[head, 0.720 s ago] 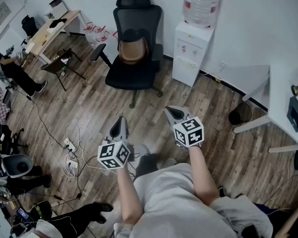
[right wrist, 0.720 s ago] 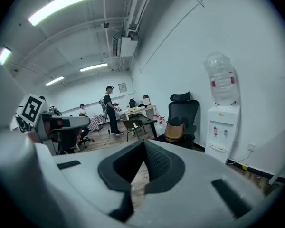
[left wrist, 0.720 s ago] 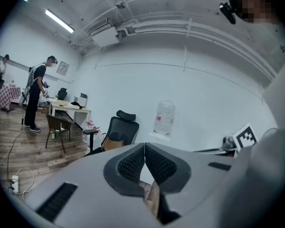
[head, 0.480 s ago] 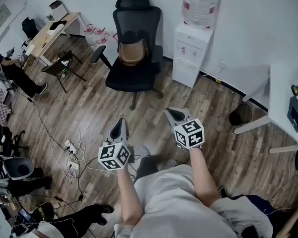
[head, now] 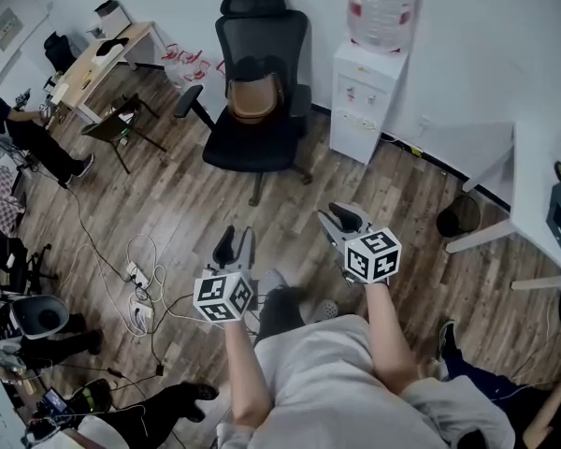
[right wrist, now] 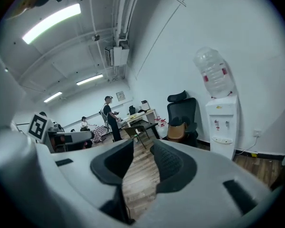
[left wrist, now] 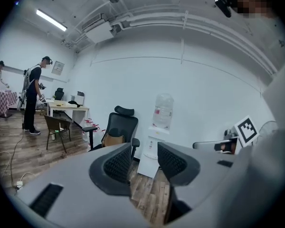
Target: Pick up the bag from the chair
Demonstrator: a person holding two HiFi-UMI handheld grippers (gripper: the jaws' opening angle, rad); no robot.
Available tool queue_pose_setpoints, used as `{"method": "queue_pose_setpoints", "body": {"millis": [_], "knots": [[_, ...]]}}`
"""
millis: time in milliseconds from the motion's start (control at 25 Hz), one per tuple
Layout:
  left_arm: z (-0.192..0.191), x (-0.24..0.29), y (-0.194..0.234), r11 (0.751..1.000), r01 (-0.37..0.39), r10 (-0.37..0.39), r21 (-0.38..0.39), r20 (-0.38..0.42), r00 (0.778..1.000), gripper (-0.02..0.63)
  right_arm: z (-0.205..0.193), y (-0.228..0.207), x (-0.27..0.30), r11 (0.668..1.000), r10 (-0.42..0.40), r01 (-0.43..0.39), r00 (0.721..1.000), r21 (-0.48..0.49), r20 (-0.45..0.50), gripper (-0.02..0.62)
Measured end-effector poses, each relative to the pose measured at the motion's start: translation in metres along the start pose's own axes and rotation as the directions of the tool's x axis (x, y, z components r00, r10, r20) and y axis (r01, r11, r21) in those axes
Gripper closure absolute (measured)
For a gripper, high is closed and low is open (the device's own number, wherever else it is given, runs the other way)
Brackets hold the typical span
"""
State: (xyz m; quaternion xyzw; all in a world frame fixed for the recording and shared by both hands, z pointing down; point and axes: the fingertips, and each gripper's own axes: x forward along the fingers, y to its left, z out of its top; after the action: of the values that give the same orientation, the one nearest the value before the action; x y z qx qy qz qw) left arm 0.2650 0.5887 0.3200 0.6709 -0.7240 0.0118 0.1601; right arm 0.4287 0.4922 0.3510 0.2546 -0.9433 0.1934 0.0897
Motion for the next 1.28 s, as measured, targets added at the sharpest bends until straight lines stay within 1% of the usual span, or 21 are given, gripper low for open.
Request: {"method": "queue_pose_setpoints", "body": {"millis": [160, 240, 320, 440, 560, 680, 880, 960, 1080, 1160, 1280], "knots": [[-0.001, 0.014, 0.015, 1.0, -0.01, 0.01, 0.013, -0.01, 1.0, 0.402, -0.003, -0.005, 0.016, 1.0, 0.004, -0.004, 1.0, 0.005, -0.005, 0.428], [0.003, 0.026, 0.022, 1.0, 0.003, -0.003, 0.03, -0.012, 1.0, 0.385, 0.002, -0.009, 0.028, 1.0, 0.003, -0.003, 1.0, 0.002, -0.003, 0.396], [0.008, 0.042, 0.027, 0.998, 0.035, -0.034, 0.043, -0.019, 0.999, 0.385, 0.008, -0.013, 0.041, 0.999, -0.009, 0.009, 1.0, -0.034, -0.023, 0.347], [0.021, 0.071, 0.04, 0.998, 0.061, -0.061, 0.028, -0.013, 0.998, 0.385, 0.016, -0.02, 0.063, 0.995, -0.028, 0.02, 0.996, -0.1, -0.079, 0.287], [0.039, 0.103, 0.057, 0.997, 0.078, -0.078, 0.0, 0.005, 0.997, 0.385, 0.034, -0.027, 0.087, 0.994, -0.019, 0.009, 0.995, -0.106, -0.093, 0.284], [0.06, 0.134, 0.077, 0.994, 0.105, -0.105, -0.012, 0.027, 0.994, 0.385, 0.055, -0.037, 0.116, 0.995, -0.035, 0.026, 0.996, -0.1, -0.084, 0.278], [0.09, 0.174, 0.128, 0.992, 0.126, -0.125, -0.013, 0.043, 0.991, 0.383, 0.081, -0.044, 0.178, 0.998, -0.041, 0.039, 0.998, -0.044, -0.055, 0.278], [0.099, 0.185, 0.152, 0.991, 0.134, -0.133, -0.027, 0.044, 0.99, 0.383, 0.088, -0.034, 0.204, 0.999, -0.008, 0.006, 0.998, -0.043, -0.06, 0.278], [0.107, 0.202, 0.185, 0.987, 0.154, -0.152, -0.047, 0.041, 0.988, 0.383, 0.092, -0.009, 0.247, 0.995, 0.054, -0.06, 0.995, -0.077, -0.081, 0.278], [0.109, 0.211, 0.206, 0.987, 0.155, -0.154, -0.045, 0.033, 0.988, 0.383, 0.088, 0.004, 0.273, 0.992, 0.069, -0.079, 0.992, -0.097, -0.104, 0.275], [0.113, 0.218, 0.233, 0.987, 0.153, -0.151, -0.054, 0.036, 0.988, 0.383, 0.083, 0.014, 0.302, 0.992, 0.071, -0.084, 0.989, -0.091, -0.132, 0.275]]}}
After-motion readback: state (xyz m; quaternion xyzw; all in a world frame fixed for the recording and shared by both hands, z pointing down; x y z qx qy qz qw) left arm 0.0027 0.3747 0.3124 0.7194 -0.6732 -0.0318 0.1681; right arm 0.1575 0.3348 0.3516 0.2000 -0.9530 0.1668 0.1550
